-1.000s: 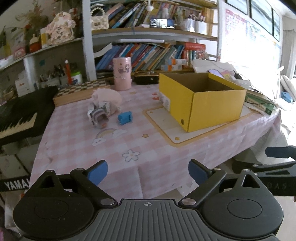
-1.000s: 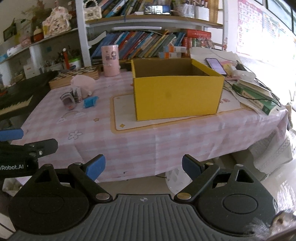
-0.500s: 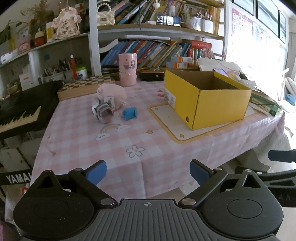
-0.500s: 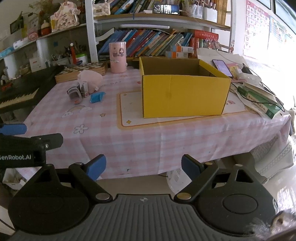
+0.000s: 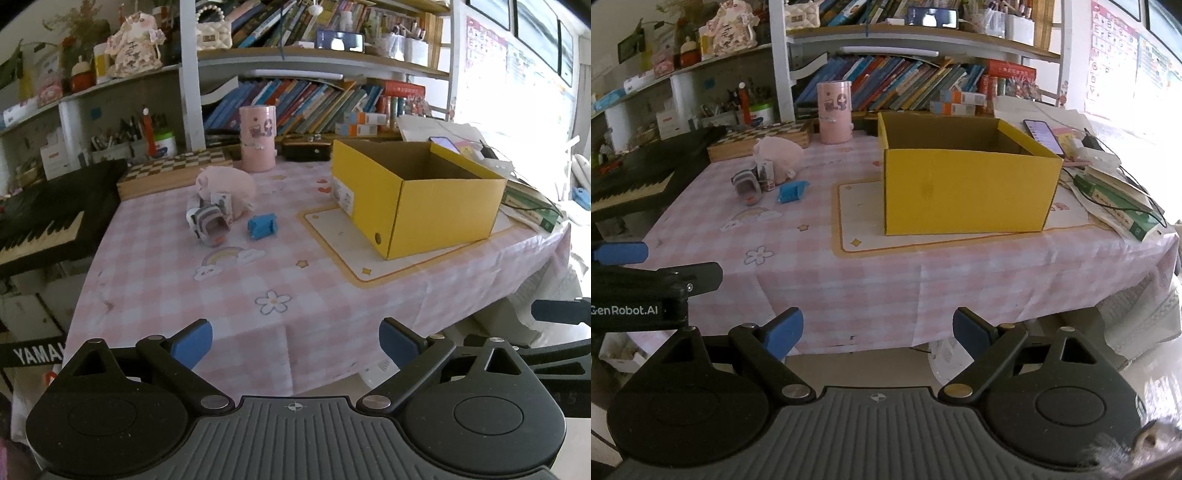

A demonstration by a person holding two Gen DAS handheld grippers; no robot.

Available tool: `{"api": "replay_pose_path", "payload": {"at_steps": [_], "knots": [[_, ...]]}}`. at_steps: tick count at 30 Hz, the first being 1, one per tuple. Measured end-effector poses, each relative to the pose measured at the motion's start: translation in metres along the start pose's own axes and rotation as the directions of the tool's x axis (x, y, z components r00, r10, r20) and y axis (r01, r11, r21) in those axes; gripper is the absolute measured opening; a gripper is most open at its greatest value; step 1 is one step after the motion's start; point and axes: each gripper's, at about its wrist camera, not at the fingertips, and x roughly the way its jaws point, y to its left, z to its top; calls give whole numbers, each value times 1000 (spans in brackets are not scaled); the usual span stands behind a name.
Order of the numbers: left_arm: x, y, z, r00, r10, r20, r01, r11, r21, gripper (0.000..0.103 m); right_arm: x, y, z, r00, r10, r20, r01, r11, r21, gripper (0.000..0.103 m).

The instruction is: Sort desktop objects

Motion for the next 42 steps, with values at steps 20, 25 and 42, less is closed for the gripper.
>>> {"api": "replay_pose_path", "payload": {"at_steps": [20,25,42], "knots": [[10,12,3,999,32,-15,-33,998,-46,99,18,8,13,998,44,-32,-46,998,-41,87],[15,18,3,999,47,-24,-49,997,-64,99,26,14,18,997,63,-35,-65,995,-69,87],[37,45,18,993,108,-45,-112,986,-119,99,64,33,48,989,139,-55,-146,980,-138,83]]}}
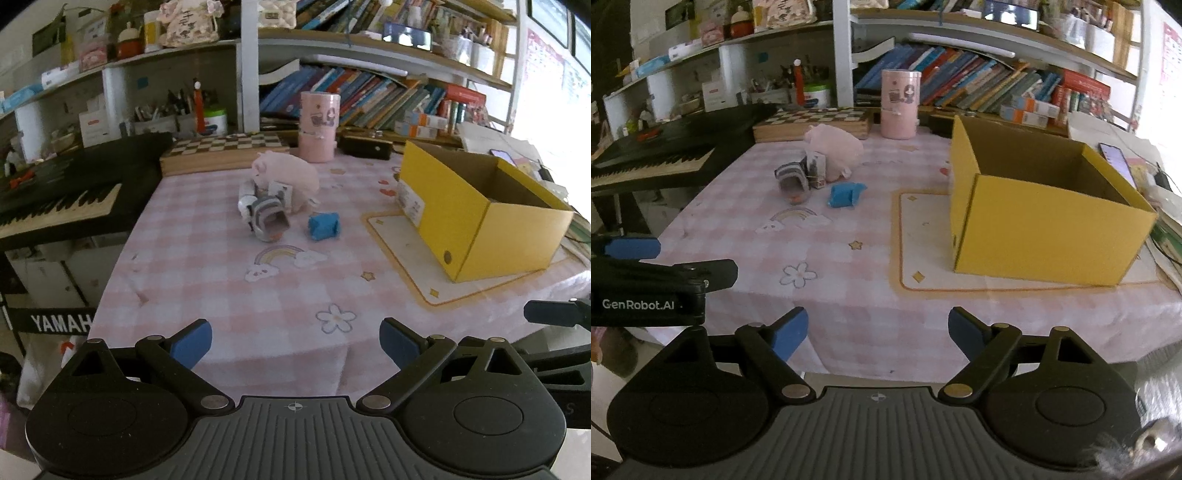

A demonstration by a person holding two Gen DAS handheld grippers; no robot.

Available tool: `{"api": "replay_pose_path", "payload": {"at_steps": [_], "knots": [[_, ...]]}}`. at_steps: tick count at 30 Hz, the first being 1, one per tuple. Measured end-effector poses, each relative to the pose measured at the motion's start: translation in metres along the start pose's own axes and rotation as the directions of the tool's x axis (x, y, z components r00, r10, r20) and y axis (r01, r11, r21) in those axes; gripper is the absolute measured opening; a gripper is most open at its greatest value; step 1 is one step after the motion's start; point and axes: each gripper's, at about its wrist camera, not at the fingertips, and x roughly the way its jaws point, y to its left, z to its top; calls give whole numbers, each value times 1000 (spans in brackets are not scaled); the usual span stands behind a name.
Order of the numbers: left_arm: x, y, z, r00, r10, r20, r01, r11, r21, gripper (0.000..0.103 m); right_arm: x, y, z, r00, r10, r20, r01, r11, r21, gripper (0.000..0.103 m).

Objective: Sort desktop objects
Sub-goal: 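Move both tools toward the blue sponge and grey gadget beside the piggy plush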

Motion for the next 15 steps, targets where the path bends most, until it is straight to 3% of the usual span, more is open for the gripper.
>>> {"api": "replay_pose_path", "payload": {"at_steps": [15], "knots": [[22,24,22,997,77,0,-76,996,-56,99,39,5,37,999,53,-8,-53,998,-44,79]]}}
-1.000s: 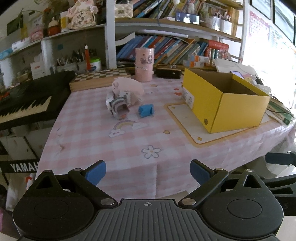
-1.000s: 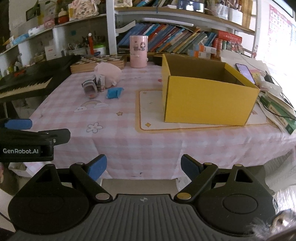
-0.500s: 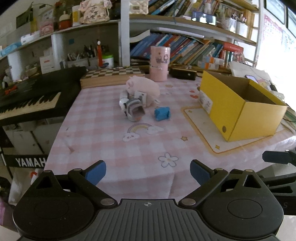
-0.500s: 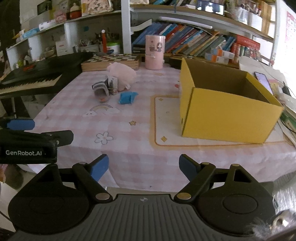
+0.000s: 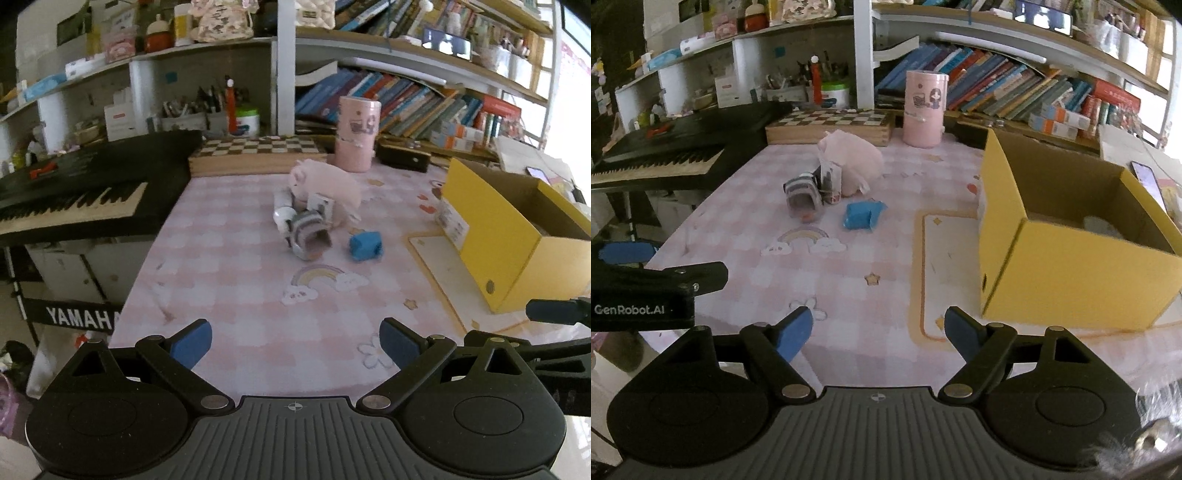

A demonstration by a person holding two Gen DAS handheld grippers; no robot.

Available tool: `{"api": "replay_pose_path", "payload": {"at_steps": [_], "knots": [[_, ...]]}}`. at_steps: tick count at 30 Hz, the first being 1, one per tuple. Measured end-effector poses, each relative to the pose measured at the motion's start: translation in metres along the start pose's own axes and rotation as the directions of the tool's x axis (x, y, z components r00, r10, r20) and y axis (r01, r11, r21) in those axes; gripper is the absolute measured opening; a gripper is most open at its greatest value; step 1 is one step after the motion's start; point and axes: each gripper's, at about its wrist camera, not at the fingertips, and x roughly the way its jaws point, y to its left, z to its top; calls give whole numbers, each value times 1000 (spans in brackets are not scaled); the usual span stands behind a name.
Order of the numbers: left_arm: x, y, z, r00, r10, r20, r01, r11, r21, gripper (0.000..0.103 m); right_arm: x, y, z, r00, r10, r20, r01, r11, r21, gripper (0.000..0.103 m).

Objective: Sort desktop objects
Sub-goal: 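Move both tools toward the blue sponge and grey gadget beside the piggy plush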

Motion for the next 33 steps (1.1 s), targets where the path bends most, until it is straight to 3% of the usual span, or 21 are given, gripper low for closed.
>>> {"api": "replay_pose_path", "payload": {"at_steps": [33], "knots": [[74,8,61,997,83,-1,-83,997,1,99,95,-18,78,995,96,-23,-96,995,-28,78]]}}
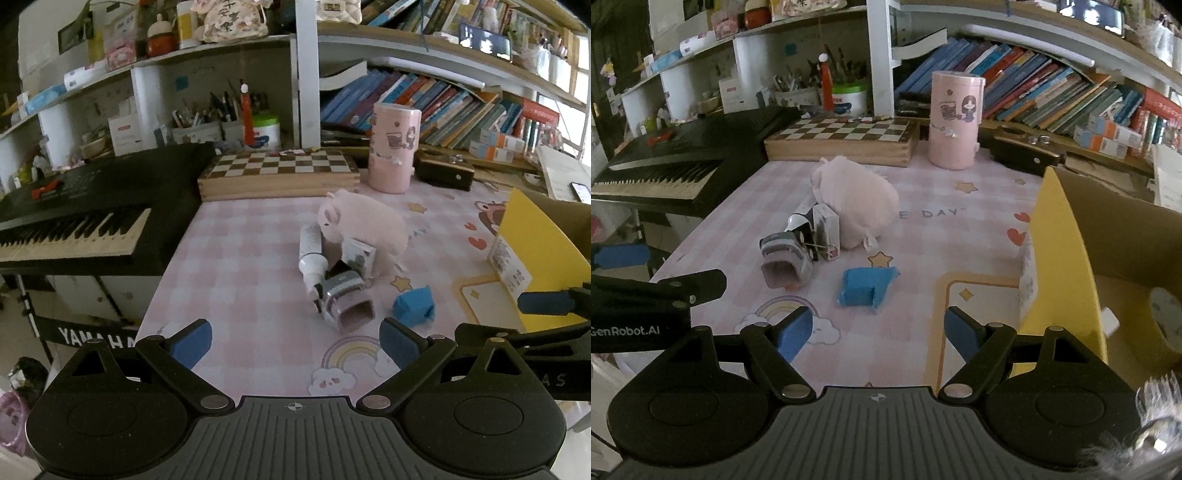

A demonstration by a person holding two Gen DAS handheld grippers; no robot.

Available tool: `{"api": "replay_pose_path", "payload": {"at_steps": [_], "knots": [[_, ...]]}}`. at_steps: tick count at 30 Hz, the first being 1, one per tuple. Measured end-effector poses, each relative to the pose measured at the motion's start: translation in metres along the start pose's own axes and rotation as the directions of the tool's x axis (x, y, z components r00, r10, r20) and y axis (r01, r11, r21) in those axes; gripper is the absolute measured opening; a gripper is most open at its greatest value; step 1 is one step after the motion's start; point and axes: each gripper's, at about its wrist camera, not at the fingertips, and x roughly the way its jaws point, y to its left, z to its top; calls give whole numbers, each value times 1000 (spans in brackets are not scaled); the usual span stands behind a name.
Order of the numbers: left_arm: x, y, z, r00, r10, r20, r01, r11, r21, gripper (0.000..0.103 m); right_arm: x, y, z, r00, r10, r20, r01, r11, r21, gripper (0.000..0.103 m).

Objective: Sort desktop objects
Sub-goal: 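Move both tools toward the blue sponge and grey gadget beside the piggy plush, then close the right gripper on the blue sponge while the left gripper grasps the grey gadget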

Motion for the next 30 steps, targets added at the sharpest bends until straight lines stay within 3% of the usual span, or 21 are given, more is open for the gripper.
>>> {"api": "replay_pose_path", "payload": {"at_steps": [7,23,28,30], "knots": [[13,1,7,1000,5,-10,-5,1000,9,99,29,1,9,999,7,-32,-8,1000,-17,78],[37,-5,17,999,-24,-29,24,999,21,99,98,-3,23,990,28,-138,-28,1000,-2,61],[50,-7,21,997,-51,-53,51,999,-18,99,101,-7,24,991,22,-132,-24,1000,-13,50],[57,-6,22,995,-65,-74,61,997,-44,98,100,-10,24,992,18,-126,-21,1000,-20,39]]}}
